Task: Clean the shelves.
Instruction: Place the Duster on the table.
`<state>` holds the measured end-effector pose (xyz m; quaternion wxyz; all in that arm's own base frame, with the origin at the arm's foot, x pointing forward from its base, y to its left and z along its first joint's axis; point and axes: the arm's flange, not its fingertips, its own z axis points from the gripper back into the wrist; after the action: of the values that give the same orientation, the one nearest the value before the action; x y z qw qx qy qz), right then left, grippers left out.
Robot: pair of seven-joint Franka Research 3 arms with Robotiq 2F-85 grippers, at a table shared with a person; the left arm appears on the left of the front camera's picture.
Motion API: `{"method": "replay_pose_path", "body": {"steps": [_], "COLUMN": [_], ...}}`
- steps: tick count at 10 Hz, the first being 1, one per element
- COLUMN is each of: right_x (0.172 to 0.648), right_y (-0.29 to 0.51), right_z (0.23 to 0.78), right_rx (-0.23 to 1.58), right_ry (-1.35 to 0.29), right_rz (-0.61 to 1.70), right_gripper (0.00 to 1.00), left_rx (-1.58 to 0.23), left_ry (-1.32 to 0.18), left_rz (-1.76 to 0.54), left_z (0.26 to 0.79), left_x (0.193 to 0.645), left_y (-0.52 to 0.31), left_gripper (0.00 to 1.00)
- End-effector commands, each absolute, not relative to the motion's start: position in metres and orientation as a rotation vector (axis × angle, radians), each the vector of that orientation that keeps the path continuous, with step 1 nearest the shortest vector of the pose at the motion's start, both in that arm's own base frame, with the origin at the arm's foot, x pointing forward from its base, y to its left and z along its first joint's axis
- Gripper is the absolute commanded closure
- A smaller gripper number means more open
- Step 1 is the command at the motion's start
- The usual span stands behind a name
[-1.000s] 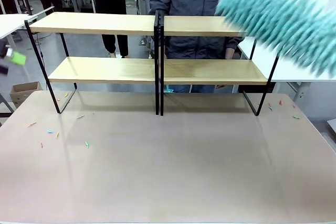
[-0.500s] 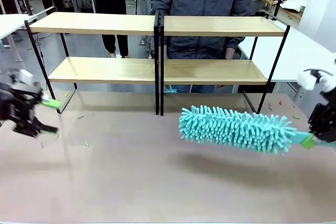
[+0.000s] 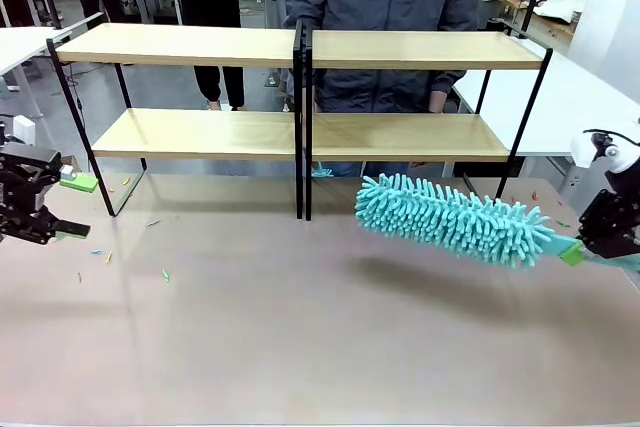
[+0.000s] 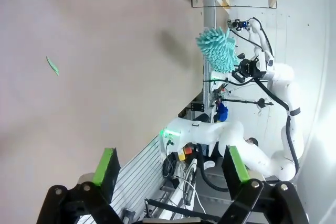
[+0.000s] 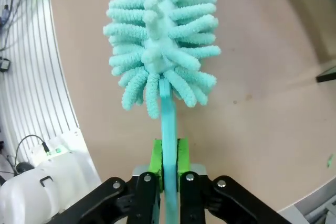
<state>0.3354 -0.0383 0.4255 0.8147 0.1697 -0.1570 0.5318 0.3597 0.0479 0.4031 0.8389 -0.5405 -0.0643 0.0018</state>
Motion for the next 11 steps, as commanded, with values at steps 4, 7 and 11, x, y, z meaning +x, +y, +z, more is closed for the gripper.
{"method": "replay_pose_path", "body": {"steps": [4,7,11], "right_x": [0.354,0.350,0.324], "right_y": [-0.065,-0.102,-0.081], "right_z": [0.460,0.497,0.427], "right_rx": [0.410,0.859,1.040], "right_ry": [-0.438,-0.454,0.088], "right_rz": [1.049,0.209,-0.552], "right_gripper": [0.05,0.00,0.00], "left_rx": [-1.161,-1.161,-1.161], "left_ry": [-0.138,-0.138,-0.138], "left_rz": [-0.018,-0.018,-0.018], "left_z": [0.398,0.398,0.398], "left_x": [0.356,0.356,0.356], "left_y": [0.040,0.040,0.040], "left_gripper": [0.00,0.00,0.00]}}
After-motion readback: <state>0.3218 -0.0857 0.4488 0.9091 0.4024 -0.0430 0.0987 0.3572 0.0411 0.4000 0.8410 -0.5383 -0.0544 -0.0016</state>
